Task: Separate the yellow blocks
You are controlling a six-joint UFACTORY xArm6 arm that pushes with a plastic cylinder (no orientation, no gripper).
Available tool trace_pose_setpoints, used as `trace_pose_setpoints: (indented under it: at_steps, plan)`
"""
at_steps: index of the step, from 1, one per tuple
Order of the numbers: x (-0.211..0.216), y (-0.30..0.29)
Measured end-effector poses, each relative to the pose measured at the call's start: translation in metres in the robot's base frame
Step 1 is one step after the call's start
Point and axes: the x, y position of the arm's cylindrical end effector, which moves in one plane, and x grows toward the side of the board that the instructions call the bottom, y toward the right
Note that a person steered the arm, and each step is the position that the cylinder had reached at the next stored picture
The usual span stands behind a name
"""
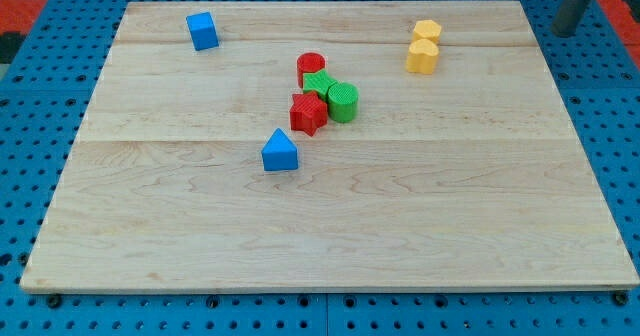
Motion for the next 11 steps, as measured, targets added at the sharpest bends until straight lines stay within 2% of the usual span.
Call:
trace_pose_setpoints:
  at_steps: [1,2,3,4,5,6,7,9,10,11]
  plan:
    - [-0.016,-0.024]
    - [-0.047,-0.082]
    - [-0.03,-0.143]
    - [0.021,-0.158]
    - [0.01,-0.157]
    - [-0.004,-0.183]
    - [0.066,-0.218]
    - [0.165,-0.228]
    - [0.25,-0.165]
    - [0.208,-0.19]
